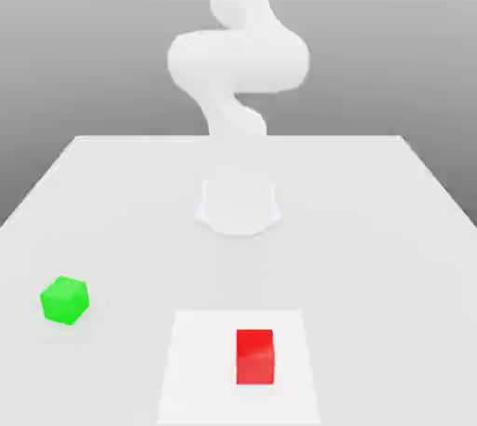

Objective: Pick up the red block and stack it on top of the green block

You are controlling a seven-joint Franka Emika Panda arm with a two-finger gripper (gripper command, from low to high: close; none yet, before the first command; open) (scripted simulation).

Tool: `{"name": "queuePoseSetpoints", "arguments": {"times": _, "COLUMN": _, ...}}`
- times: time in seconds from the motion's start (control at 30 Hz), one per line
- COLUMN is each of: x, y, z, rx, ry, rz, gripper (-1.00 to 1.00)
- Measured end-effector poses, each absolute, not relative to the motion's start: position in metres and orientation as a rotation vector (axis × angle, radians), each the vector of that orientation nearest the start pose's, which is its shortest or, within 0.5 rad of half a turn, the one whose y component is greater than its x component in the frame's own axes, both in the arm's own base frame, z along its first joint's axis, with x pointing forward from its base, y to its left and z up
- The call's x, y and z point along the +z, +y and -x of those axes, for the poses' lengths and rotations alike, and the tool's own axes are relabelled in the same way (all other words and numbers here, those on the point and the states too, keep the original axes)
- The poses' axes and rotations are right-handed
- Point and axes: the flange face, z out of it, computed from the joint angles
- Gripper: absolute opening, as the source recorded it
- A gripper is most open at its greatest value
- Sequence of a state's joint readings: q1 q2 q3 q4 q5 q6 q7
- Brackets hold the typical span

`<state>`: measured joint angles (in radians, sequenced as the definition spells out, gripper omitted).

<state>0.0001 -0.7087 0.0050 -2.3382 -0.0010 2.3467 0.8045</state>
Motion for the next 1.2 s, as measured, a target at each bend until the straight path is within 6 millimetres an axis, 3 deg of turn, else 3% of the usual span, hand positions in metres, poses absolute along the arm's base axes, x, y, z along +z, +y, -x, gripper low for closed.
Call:
{"name": "queuePoseSetpoints", "arguments": {"times": 0.17, "x": 0.558, "y": 0.008, "z": -0.435, "rx": -0.736, "ry": 1.100, "rz": 2.617, "gripper": 0.00}}
{"name": "queuePoseSetpoints", "arguments": {"times": 0.33, "x": 0.450, "y": 0.012, "z": -0.460, "rx": -0.529, "ry": 1.138, "rz": 2.720, "gripper": 0.00}}
{"name": "queuePoseSetpoints", "arguments": {"times": 0.5, "x": 0.342, "y": 0.017, "z": -0.458, "rx": -0.310, "ry": 1.170, "rz": 2.809, "gripper": 0.00}}
{"name": "queuePoseSetpoints", "arguments": {"times": 0.7, "x": 0.224, "y": 0.022, "z": -0.426, "rx": -0.040, "ry": 1.195, "rz": 2.894, "gripper": 0.00}}
{"name": "queuePoseSetpoints", "arguments": {"times": 0.9, "x": 0.152, "y": 0.022, "z": -0.419, "rx": 0.000, "ry": 1.201, "rz": 2.903, "gripper": 0.00}}
{"name": "queuePoseSetpoints", "arguments": {"times": 0.93, "x": 0.146, "y": 0.022, "z": -0.419, "rx": 0.000, "ry": 1.200, "rz": 2.903, "gripper": -1.00}}
{"name": "queuePoseSetpoints", "arguments": {"times": 1.13, "x": 0.143, "y": 0.022, "z": -0.418, "rx": -0.001, "ry": 1.201, "rz": 2.903, "gripper": -1.00}}
{"name": "queuePoseSetpoints", "arguments": {"times": 1.2, "x": 0.155, "y": 0.022, "z": -0.419, "rx": -0.001, "ry": 1.201, "rz": 2.903, "gripper": -1.00}}
